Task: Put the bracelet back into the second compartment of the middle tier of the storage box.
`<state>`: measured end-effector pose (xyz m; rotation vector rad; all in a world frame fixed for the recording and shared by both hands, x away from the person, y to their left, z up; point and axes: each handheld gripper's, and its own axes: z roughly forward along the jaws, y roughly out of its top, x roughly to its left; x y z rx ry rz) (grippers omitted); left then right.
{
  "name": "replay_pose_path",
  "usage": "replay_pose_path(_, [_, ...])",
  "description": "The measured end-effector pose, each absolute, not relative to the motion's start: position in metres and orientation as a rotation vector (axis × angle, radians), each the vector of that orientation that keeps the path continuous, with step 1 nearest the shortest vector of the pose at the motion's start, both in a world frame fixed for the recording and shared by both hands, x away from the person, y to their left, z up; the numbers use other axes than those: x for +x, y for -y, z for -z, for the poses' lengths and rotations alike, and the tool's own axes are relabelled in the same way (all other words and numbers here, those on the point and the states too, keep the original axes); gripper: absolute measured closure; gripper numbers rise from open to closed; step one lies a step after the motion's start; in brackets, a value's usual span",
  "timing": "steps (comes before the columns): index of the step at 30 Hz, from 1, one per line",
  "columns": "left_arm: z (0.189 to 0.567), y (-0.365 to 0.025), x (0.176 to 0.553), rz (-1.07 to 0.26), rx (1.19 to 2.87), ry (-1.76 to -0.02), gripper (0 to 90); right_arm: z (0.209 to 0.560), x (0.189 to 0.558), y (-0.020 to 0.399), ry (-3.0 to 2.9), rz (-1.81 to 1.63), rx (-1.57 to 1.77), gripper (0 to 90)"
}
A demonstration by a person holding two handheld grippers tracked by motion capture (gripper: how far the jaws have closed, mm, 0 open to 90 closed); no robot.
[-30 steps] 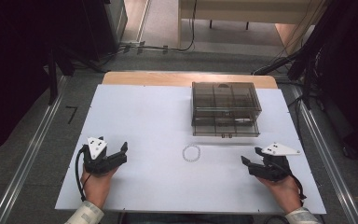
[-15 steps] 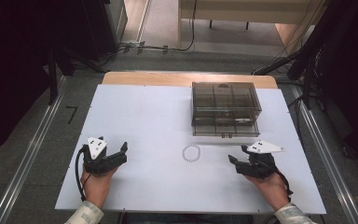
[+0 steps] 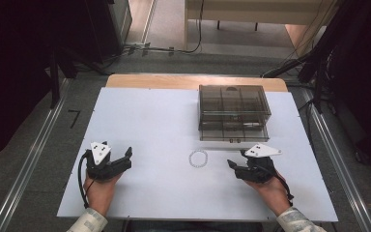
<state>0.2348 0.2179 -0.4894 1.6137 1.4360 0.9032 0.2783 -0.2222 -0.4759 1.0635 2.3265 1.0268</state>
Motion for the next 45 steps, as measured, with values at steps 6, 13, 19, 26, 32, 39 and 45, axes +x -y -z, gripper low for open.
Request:
replay_pose_path(6, [0.489,-0.218,0.235,-0.903,1.615,-1.436,15.0,0.477,0.280,0.212,-2.340,-1.029,1.045,36.2])
replay_pose_path(13, [0.489,-0.218,0.235,-0.902,1.613,-1.435,15.0,0.478,0.283,0.201,-2.349,-1.031,1.030,37.2])
replay_pose_path(19, [0.490,-0.218,0.235,-0.903,1.614,-1.434,15.0,0.481,0.286,0.190,-2.361,-1.021,1.009,38.6])
replay_pose_path(26, [0.490,-0.218,0.235,-0.903,1.613,-1.433,15.1,0.484,0.289,0.180,-2.374,-1.020,1.005,41.0])
replay_pose_path(32, [0.490,-0.218,0.236,-0.904,1.615,-1.432,15.1,0.486,0.292,0.174,-2.377,-1.023,1.008,42.6])
replay_pose_path(39, [0.490,-0.218,0.236,-0.905,1.614,-1.431,15.1,0.488,0.297,0.166,-2.372,-1.027,1.023,45.4])
replay_pose_path(45, [0.490,-0.219,0.236,-0.904,1.613,-1.431,15.1,0.493,0.304,0.158,-2.370,-1.021,1.047,49.2])
